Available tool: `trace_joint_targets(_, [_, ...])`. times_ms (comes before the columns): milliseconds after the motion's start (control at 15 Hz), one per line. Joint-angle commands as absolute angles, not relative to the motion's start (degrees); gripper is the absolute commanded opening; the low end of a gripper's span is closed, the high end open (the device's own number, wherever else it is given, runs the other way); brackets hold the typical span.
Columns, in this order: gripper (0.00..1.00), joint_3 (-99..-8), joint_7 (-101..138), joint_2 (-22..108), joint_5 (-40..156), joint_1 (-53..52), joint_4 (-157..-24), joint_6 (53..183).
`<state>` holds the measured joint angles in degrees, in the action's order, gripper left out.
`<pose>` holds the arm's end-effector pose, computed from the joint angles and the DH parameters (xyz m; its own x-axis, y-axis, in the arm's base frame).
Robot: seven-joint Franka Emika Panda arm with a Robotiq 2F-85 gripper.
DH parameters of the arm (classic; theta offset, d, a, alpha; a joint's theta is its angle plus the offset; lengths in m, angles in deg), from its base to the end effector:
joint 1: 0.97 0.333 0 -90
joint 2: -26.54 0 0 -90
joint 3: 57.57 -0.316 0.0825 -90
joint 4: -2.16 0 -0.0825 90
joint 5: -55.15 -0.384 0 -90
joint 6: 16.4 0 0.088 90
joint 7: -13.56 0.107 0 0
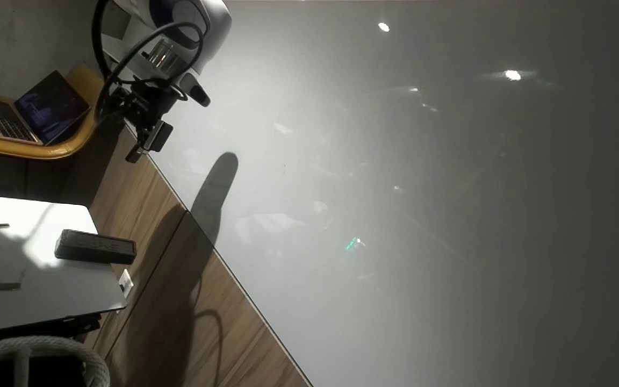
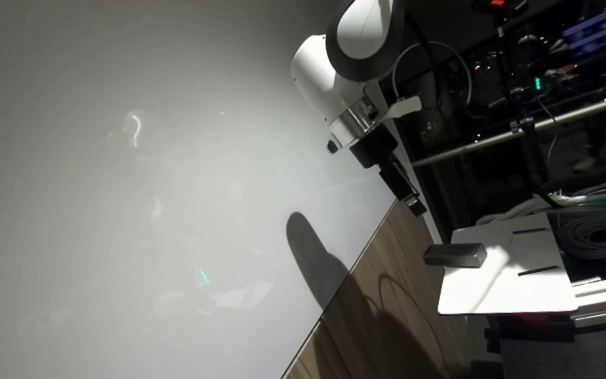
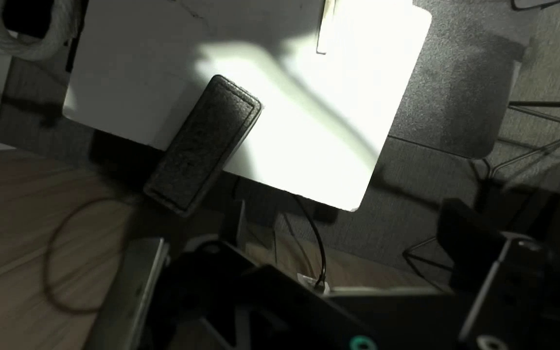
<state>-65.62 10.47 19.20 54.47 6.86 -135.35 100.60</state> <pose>0.4322 0.1234 0.3475 0.9235 0.3078 -0.2291 0.3154 -0.9490 -0.0035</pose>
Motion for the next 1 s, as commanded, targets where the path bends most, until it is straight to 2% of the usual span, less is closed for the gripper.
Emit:
trace_joint_targets(0, [1.0,-65.17,12.6,16.66,52.95,6.76,-134.72,99.04])
trace_joint_targets(933, [1.0,-65.41,12.61,17.65,54.37,6.9,-134.78,100.22])
